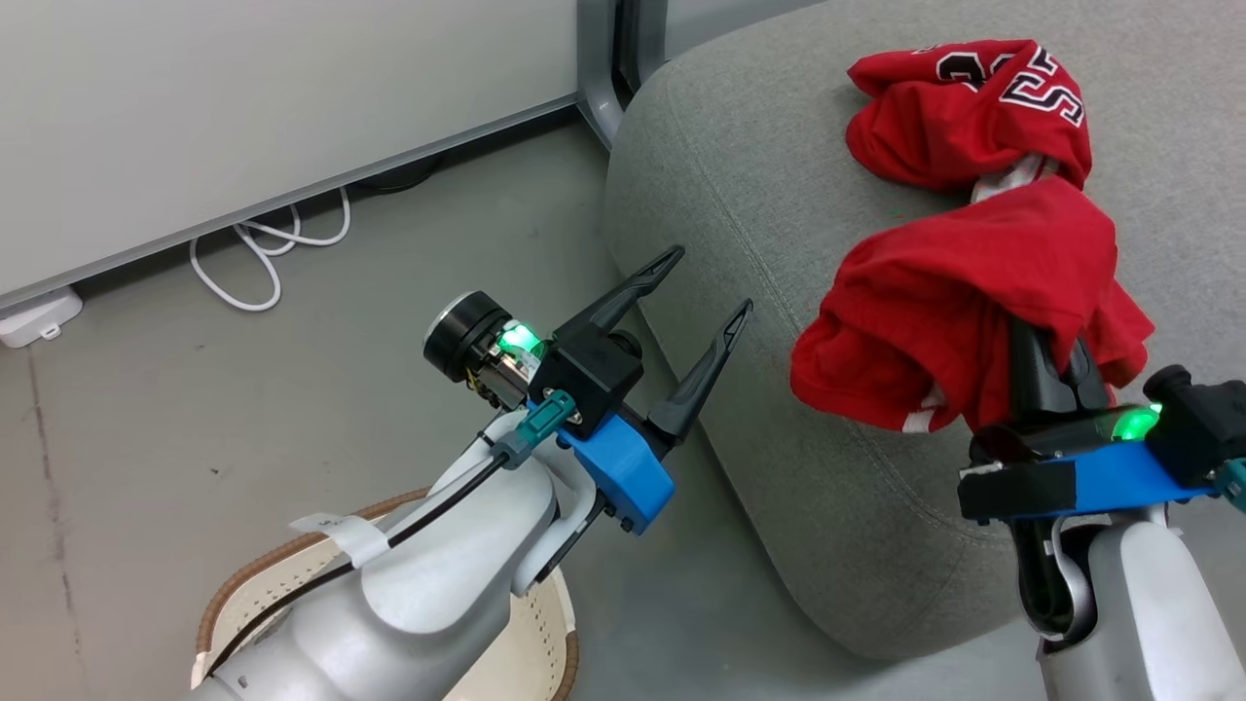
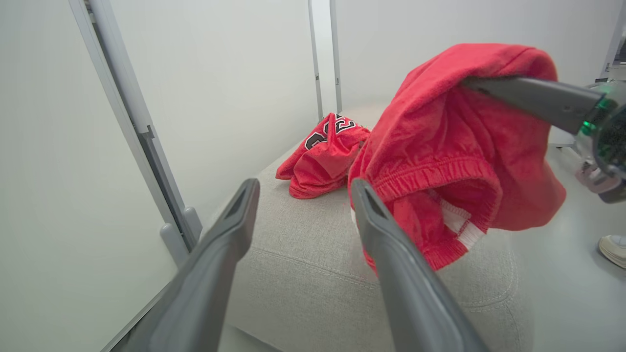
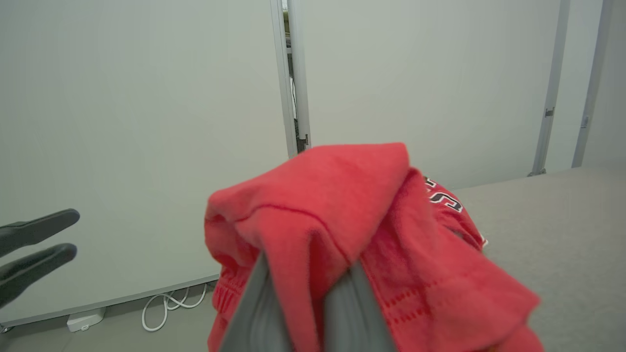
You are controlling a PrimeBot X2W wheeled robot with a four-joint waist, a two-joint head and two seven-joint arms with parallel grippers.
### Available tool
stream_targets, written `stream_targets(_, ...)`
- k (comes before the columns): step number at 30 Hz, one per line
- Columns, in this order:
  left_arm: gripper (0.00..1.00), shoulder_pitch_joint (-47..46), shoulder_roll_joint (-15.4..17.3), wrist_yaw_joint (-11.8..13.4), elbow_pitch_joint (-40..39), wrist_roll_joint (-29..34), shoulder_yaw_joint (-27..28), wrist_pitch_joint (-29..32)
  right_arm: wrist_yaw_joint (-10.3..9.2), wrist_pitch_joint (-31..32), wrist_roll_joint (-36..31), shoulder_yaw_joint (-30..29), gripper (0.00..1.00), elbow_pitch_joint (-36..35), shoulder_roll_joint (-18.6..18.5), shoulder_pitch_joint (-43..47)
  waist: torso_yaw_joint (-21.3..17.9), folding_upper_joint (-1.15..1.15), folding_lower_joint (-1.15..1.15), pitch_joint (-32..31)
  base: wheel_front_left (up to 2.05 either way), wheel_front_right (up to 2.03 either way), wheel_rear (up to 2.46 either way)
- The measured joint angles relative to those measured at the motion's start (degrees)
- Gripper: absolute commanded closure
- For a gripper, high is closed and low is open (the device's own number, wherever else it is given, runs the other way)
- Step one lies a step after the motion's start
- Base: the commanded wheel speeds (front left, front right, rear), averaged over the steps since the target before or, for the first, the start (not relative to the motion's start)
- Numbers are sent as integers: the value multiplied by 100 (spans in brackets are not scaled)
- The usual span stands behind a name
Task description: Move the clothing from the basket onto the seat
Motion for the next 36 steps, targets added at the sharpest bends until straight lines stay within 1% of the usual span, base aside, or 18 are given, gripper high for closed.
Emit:
stream_targets(6,0,32,-11,0,13,0,-30,-4,0,0,-1,-83,100,-91,0,252,-106,0,0,-18,0,0,0)
stream_targets(14,0,21,-25,-5,-2,2,-54,-5,0,0,-31,-127,100,-278,0,193,-48,0,0,48,0,0,0)
stream_targets(19,0,-107,5,-2,-91,63,-33,-13,0,0,-125,-210,100,-420,2,-261,11,0,0,212,0,0,0)
stream_targets(24,0,-361,25,32,-250,188,-10,-12,0,0,-291,-568,100,-702,-33,-1051,97,0,0,574,0,0,0)
stream_targets(26,0,-485,57,57,-325,249,-4,2,0,-1,-347,-777,100,-825,-125,-1447,143,0,0,781,0,0,0)
stream_targets(29,0,-715,144,87,-474,356,15,42,0,-1,-385,-1212,100,-955,-377,-2140,216,0,0,1150,0,0,0)
stream_targets(34,0,-1162,328,152,-719,577,82,82,0,-2,-367,-1974,100,-1200,-844,-3183,340,0,1,1900,0,0,0)
stream_targets(36,0,-1263,386,172,-784,628,90,107,0,-4,-368,-2238,100,-1159,-1092,-3454,388,0,1,2212,0,0,0)
